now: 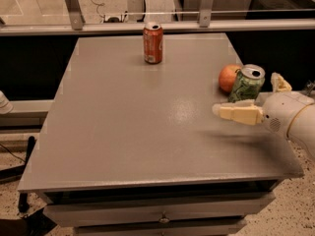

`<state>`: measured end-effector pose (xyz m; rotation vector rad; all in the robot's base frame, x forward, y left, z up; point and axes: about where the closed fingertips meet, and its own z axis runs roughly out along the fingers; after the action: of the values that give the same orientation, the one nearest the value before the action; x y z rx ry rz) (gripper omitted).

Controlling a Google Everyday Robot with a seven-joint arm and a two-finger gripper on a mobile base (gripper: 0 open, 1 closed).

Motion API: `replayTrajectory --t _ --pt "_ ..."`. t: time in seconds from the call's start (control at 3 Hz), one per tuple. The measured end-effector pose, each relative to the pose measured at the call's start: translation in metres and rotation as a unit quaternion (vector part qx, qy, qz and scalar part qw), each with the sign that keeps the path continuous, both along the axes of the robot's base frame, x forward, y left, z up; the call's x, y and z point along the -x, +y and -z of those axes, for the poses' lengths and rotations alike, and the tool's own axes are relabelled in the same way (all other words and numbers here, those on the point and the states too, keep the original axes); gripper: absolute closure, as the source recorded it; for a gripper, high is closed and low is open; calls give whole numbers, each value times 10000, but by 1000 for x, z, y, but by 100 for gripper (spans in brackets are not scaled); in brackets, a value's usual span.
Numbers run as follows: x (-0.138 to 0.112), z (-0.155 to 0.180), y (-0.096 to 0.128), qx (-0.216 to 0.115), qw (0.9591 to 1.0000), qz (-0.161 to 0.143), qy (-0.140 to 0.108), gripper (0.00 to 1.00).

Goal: Move green can near apple

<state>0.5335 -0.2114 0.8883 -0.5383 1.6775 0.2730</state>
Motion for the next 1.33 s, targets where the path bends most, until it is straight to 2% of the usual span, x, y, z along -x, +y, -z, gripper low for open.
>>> replayTrajectory --t 0.67,1.0,1.33 --pt "51 -59 -31 525 9985 -35 -159 0" --pt "54 -62 -29 540 9984 -107 -162 0" --pt "52 -63 -19 748 9958 -407 -326 0"
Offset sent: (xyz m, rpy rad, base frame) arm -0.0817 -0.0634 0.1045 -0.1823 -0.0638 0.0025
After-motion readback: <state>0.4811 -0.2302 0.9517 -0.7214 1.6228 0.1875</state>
